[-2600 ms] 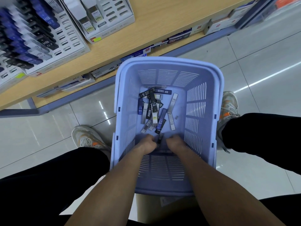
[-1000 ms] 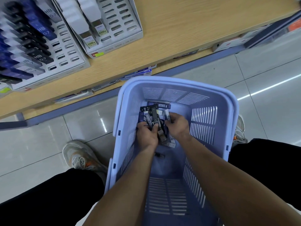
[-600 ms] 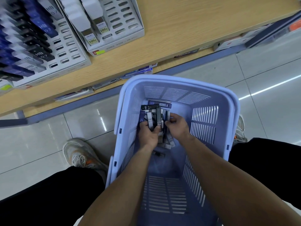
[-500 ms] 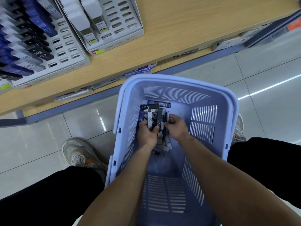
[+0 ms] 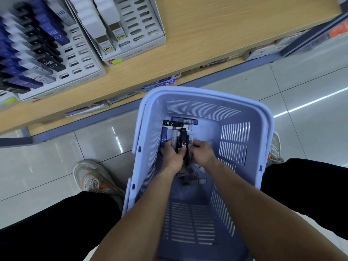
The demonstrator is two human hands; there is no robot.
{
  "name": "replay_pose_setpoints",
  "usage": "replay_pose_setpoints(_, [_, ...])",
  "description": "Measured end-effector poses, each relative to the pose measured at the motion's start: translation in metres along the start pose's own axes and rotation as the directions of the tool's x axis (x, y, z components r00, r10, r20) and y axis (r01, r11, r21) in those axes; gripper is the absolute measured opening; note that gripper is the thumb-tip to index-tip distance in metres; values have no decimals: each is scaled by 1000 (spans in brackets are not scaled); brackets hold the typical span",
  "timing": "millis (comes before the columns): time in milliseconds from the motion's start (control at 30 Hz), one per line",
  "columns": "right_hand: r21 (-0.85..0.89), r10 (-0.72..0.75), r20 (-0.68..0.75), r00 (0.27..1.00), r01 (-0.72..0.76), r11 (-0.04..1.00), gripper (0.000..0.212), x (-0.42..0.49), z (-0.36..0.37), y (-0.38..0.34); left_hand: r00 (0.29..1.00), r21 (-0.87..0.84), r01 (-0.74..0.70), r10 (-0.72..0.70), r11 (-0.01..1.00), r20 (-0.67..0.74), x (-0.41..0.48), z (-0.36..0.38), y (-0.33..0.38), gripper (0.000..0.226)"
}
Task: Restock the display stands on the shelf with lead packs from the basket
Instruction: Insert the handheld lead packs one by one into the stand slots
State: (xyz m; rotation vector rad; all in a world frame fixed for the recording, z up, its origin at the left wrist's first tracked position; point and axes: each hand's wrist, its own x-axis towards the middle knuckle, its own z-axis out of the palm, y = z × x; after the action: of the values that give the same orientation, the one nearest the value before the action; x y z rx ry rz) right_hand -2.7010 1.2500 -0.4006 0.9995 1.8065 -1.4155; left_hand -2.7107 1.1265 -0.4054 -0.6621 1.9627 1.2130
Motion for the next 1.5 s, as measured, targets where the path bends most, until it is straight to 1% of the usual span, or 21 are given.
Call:
replay_pose_setpoints(33, [29,21,18,1000,-21,999,23,4,0,4,1000,6,-1,1,1000,-2,0,1,0,47])
replay_pose_setpoints(133, [86,41,56,998,-46,995,30,17,1,15,1000,-6,-12,12,1000,-13,-4,4,4,42])
replay_pose_setpoints(233, [75,-3,61,998,-2,997,27,6,0,5,1000,-61,-20,20,998,-10,-6,3,5,32])
replay_pose_setpoints(300, [62,-25,67,997,21,998,24,-1,1,-1,1000,-75,-24,24,997,-5,-3,2,1,35])
replay_pose_setpoints(400, [97,-43,94,995,34,995,24,-5,0,-4,999,-62,-41,41,997,14,8,4,-11,41])
replay_pose_setpoints(467, [142,-52,102,993,38,989,26,-10,-3,-9,998,-60,-25,28,998,47,3,-1,-2,39])
replay_pose_setpoints(533, [241,-46,111,993,18,970,25,-14,-5,-11,997,-94,-24,30,995,65,-5,-5,6,30])
replay_pose_setpoints(600, [295,-36,105,994,3,956,19,-15,-6,-13,997,-131,-39,48,991,68,-7,-6,7,25])
replay_pose_setpoints(667, [318,-34,75,997,9,948,14,-15,-7,-13,995,-165,-31,46,986,92,-8,-6,5,30])
replay_pose_setpoints(733, [344,-24,31,999,12,939,9,-13,-7,-12,994,-163,-5,23,987,106,-7,-5,3,34])
replay_pose_setpoints(767, [345,-21,11,1000,16,939,7,-11,-7,-12,993,-171,-6,25,985,111,-6,-5,2,34])
replay_pose_setpoints(900, [323,-37,-31,999,45,945,11,-8,-8,-11,988,-185,-24,51,982,145,-7,-3,3,33])
replay_pose_setpoints(1000, [326,-37,-9,999,38,945,10,-7,-8,-12,987,-218,15,20,976,157,-10,-4,5,39])
replay_pose_setpoints(1100, [263,-47,38,998,35,964,15,-5,-9,-12,989,-256,25,13,966,147,-10,-4,6,36])
replay_pose_setpoints(1133, [255,-44,58,997,28,966,16,-6,-9,-13,990,-266,36,3,963,142,-9,-4,6,37])
replay_pose_setpoints(1200, [285,-27,59,998,9,959,16,-8,-10,-14,992,-268,54,-21,962,125,-7,-4,7,42])
replay_pose_setpoints(1267, [274,-8,-14,1000,12,962,17,-9,-12,-12,995,-274,56,-32,960,91,-5,-5,6,41])
replay_pose_setpoints(1367, [155,13,-144,990,9,988,16,-16,-11,-2,997,-285,55,-37,957,70,-4,-6,9,38])
replay_pose_setpoints(1433, [152,35,-165,986,-10,988,14,-30,-7,6,997,-300,60,-43,952,65,-2,-4,12,35])
replay_pose_setpoints(1500, [221,58,-158,986,-22,975,15,-47,1,12,998,-304,51,-35,951,59,-3,-2,19,34])
